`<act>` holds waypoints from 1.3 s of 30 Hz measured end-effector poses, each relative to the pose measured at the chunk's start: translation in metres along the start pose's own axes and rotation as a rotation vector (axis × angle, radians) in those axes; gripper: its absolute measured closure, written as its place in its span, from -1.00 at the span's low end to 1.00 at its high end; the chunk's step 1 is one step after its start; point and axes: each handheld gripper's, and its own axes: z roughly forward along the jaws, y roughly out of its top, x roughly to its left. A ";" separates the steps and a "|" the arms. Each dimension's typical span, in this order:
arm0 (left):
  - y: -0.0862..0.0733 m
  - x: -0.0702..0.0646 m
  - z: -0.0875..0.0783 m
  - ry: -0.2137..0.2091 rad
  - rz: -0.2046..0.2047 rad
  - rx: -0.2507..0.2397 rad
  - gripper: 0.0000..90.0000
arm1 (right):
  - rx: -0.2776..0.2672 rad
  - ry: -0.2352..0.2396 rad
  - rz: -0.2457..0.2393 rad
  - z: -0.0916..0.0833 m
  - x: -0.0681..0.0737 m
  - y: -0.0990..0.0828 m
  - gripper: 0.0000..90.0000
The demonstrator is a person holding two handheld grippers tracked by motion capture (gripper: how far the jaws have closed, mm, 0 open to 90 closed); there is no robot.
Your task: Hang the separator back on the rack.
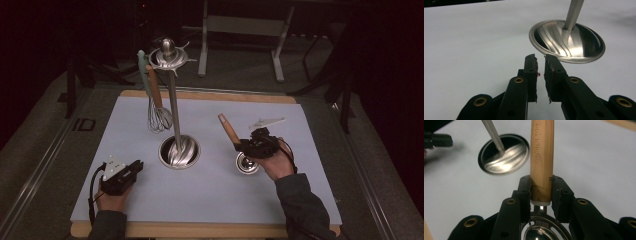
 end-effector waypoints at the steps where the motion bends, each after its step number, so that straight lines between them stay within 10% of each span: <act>1: 0.000 0.000 0.000 0.000 -0.001 -0.002 0.78 | -0.017 -0.002 0.000 -0.001 0.001 0.002 0.58; 39: 0.000 0.000 -0.001 0.002 0.000 -0.008 0.78 | -0.313 0.172 -0.221 -0.046 0.055 0.077 0.58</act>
